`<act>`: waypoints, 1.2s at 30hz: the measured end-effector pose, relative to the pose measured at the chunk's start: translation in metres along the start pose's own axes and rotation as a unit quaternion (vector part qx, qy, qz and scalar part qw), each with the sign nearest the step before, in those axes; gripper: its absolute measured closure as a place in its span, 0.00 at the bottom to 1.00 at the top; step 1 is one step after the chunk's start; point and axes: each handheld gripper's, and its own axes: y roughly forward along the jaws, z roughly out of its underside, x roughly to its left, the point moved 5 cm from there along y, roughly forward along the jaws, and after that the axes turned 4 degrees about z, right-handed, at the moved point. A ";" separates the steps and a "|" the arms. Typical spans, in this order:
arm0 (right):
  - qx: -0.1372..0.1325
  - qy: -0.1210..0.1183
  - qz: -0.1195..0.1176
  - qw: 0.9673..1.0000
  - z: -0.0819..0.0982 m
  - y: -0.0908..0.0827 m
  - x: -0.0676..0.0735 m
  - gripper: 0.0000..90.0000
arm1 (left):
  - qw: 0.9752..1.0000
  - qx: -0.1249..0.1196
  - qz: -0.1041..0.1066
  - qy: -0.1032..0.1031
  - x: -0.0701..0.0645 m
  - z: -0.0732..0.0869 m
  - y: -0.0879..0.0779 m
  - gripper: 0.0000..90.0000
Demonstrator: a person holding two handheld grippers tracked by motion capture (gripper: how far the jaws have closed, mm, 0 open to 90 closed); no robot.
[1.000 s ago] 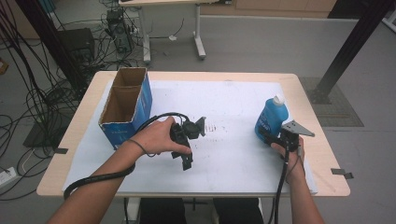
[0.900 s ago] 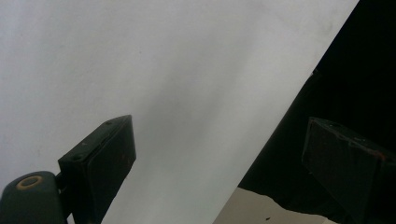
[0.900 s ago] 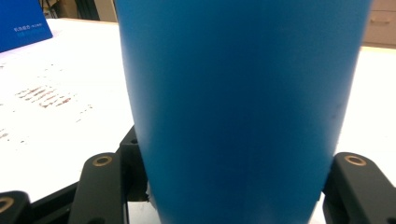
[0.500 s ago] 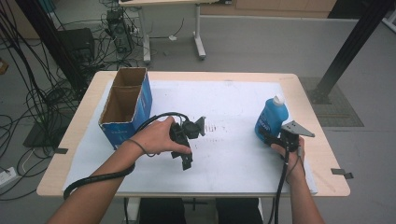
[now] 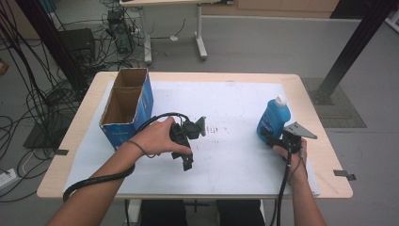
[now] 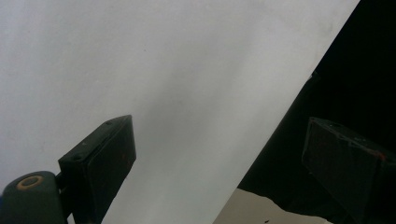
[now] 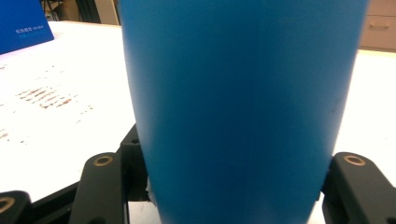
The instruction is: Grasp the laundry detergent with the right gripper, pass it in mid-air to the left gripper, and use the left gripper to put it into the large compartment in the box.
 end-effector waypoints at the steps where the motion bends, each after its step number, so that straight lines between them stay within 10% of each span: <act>1: 0.001 0.000 0.000 1.000 0.000 0.000 0.000 0.44 | 1.000 0.000 0.000 0.000 0.000 0.000 0.000 0.11; 36: -0.002 0.002 -0.002 1.000 0.001 0.000 -0.001 0.44 | 1.000 0.000 -0.003 -0.002 -0.002 0.000 -0.003 0.11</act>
